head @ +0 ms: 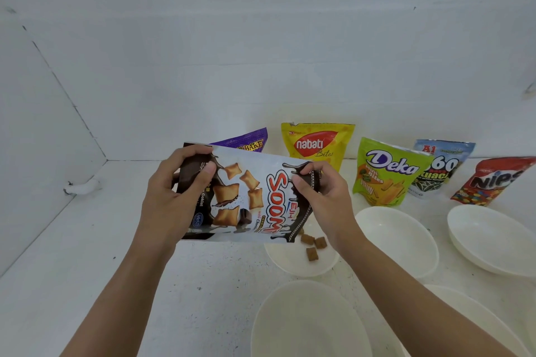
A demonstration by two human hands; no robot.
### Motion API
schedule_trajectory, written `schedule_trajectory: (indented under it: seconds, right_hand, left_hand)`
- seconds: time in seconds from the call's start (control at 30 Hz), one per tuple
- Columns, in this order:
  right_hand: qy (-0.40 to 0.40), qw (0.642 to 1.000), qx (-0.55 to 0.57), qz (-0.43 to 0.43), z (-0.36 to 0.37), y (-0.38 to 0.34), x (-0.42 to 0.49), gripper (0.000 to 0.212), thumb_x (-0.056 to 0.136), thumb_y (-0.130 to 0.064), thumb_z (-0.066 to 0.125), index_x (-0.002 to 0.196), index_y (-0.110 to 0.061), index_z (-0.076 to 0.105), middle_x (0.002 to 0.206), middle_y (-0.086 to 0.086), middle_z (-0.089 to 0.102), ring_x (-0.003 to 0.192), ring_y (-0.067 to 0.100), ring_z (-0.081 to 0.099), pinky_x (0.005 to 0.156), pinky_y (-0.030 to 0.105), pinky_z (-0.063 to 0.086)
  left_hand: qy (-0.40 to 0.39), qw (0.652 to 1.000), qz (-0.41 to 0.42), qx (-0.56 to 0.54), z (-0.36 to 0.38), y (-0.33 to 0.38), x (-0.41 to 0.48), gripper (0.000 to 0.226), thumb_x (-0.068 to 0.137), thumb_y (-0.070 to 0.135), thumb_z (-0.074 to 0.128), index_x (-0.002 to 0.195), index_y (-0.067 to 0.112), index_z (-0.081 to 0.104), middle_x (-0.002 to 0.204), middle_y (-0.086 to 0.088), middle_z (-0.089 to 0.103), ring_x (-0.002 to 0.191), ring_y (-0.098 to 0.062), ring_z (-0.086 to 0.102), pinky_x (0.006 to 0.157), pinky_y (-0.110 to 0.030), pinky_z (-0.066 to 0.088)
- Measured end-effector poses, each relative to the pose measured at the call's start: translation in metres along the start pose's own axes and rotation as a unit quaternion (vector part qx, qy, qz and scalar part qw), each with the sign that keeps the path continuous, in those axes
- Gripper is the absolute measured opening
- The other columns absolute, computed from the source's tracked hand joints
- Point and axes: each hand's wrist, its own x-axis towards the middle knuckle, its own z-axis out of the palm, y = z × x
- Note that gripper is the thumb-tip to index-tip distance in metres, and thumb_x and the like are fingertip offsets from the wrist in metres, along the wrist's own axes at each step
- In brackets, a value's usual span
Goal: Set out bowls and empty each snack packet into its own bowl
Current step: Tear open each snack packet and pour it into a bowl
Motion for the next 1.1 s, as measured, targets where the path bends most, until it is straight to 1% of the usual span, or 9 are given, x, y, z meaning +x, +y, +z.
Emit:
schedule_trajectory:
  seconds: [0.1,0.23,0.37,0.53,0.67,0.73,0.9,0.97,1.1]
  right_hand:
    - [0.014,1.000,0.000,0.019,0.000,0.006,-0.004,0.014,0.090,-0.014,0.070,0.089,-0.021,0.058,0.109,0.011,0.069,0.099,0.030,0.070,0.075,0.047,0.062]
    - [0.031,0.998,-0.018,0.055,-0.005,0.020,-0.009,0.016,0.091,-0.015,0.069,0.085,-0.024,0.058,0.106,0.007,0.070,0.097,0.028,0.071,0.078,0.051,0.061]
    - [0.038,0.996,-0.031,0.073,-0.009,0.025,-0.012,0.012,0.091,-0.016,0.068,0.088,-0.019,0.058,0.104,0.008,0.071,0.097,0.028,0.071,0.077,0.043,0.062]
    - [0.025,0.999,-0.009,0.026,-0.009,0.017,-0.009,0.012,0.092,-0.012,0.067,0.091,-0.017,0.057,0.105,0.011,0.070,0.098,0.029,0.069,0.080,0.049,0.061]
    - [0.021,0.999,0.000,-0.032,-0.006,0.007,-0.005,0.012,0.094,-0.010,0.065,0.091,-0.020,0.058,0.106,0.010,0.067,0.102,0.033,0.065,0.082,0.048,0.059]
    - [0.022,0.999,-0.003,-0.039,-0.006,0.004,-0.004,0.011,0.094,-0.011,0.064,0.091,-0.019,0.058,0.105,0.008,0.067,0.103,0.032,0.065,0.082,0.047,0.059]
    - [0.029,0.999,-0.039,-0.010,-0.007,0.014,-0.009,0.010,0.095,-0.011,0.062,0.090,-0.018,0.057,0.103,0.002,0.067,0.099,0.026,0.067,0.076,0.039,0.060]
    - [0.036,0.997,-0.062,0.004,-0.008,0.021,-0.012,0.013,0.095,-0.011,0.062,0.088,-0.021,0.057,0.099,-0.001,0.068,0.098,0.025,0.067,0.076,0.041,0.061]
    - [0.042,0.995,-0.078,0.038,-0.008,0.028,-0.017,0.016,0.095,-0.011,0.062,0.084,-0.022,0.057,0.096,-0.002,0.069,0.096,0.024,0.068,0.077,0.045,0.061]
  left_hand:
    - [-0.011,1.000,0.008,0.019,0.005,0.000,-0.001,0.020,0.095,0.032,0.063,0.114,0.040,0.064,0.122,0.014,0.065,0.116,-0.017,0.062,0.080,-0.026,0.058]
    - [-0.041,0.998,-0.004,0.042,0.013,-0.003,-0.002,0.023,0.096,0.033,0.063,0.118,0.038,0.062,0.125,0.011,0.062,0.121,-0.021,0.058,0.084,-0.034,0.060]
    - [-0.054,0.997,-0.011,0.047,0.019,-0.003,-0.002,0.023,0.096,0.032,0.063,0.118,0.038,0.062,0.124,0.011,0.061,0.120,-0.018,0.057,0.084,-0.034,0.059]
    - [-0.027,0.998,0.019,0.049,0.017,0.005,-0.001,0.021,0.096,0.033,0.062,0.116,0.039,0.062,0.123,0.009,0.063,0.117,-0.019,0.059,0.084,-0.037,0.059]
    - [0.003,0.998,0.058,0.032,0.013,0.016,0.000,0.021,0.097,0.027,0.062,0.116,0.035,0.065,0.121,0.009,0.065,0.116,-0.017,0.060,0.084,-0.026,0.053]
    - [0.009,0.997,0.065,0.031,0.012,0.018,0.000,0.021,0.097,0.027,0.062,0.116,0.036,0.064,0.121,0.009,0.066,0.117,-0.016,0.060,0.084,-0.023,0.050]
    - [-0.013,0.998,0.044,0.037,0.015,0.011,-0.003,0.021,0.097,0.031,0.061,0.117,0.037,0.063,0.120,0.007,0.064,0.115,-0.015,0.060,0.088,-0.036,0.057]
    - [-0.025,0.998,0.031,0.046,0.019,0.006,-0.004,0.021,0.097,0.032,0.061,0.117,0.039,0.062,0.120,0.009,0.063,0.115,-0.015,0.060,0.087,-0.037,0.057]
    - [-0.047,0.997,0.004,0.059,0.023,0.000,-0.006,0.025,0.096,0.032,0.061,0.121,0.033,0.061,0.124,0.008,0.061,0.122,-0.019,0.056,0.074,-0.015,0.054]
